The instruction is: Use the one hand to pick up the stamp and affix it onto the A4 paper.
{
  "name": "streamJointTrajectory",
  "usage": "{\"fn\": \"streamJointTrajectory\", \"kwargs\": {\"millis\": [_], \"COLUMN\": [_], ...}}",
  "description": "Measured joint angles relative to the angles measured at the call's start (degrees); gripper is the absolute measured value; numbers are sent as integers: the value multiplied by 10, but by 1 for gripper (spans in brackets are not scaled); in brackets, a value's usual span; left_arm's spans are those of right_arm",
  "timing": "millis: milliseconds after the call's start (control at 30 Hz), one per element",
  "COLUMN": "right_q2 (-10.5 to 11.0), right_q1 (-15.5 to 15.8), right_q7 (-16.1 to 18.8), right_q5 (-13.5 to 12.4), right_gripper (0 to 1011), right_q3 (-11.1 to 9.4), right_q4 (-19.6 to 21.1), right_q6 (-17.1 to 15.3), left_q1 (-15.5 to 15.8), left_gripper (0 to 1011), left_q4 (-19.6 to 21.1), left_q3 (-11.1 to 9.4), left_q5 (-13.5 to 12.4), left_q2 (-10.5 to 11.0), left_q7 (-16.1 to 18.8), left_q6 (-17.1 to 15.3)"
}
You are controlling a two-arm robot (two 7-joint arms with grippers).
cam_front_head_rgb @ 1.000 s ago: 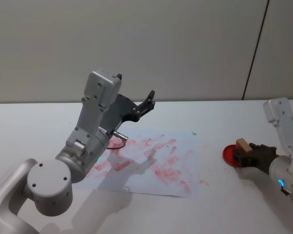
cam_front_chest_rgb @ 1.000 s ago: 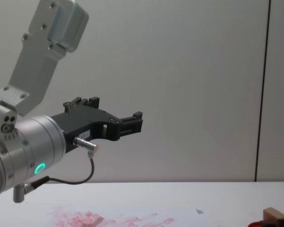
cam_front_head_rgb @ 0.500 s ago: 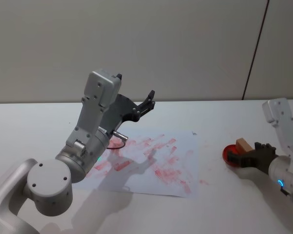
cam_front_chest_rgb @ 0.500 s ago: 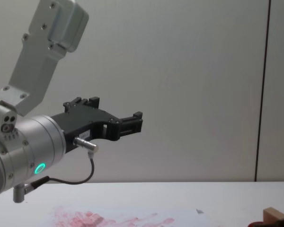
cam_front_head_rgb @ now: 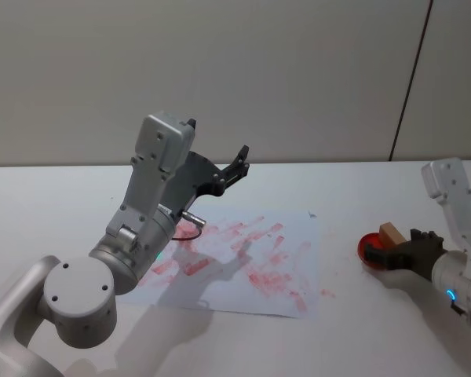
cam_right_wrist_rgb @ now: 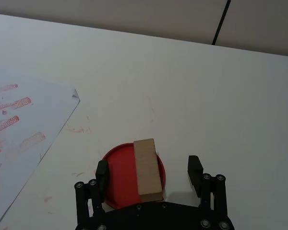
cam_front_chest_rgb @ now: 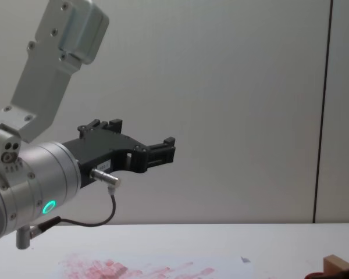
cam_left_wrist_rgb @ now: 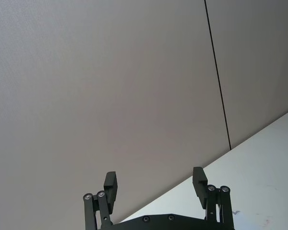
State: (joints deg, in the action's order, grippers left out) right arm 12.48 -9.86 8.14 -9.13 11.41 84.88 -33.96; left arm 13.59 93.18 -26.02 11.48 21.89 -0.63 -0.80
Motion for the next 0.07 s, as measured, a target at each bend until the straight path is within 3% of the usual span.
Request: {"fn": "streamJointTrajectory", "kwargs": {"millis": [67], "right_q2": [0], "right_q1": [0], "right_q7": [0], "right_q5": [0], "right_gripper": [1003], "right_q3": [0], "right_q4": [0], "right_q6": [0], "left_q1": [0], "left_gripper": [1001], "left_q4": [0], "left_q3": [0], "left_q5": [0], "left_q2": [0], "left_q7": [0], "left_q6": [0]}}
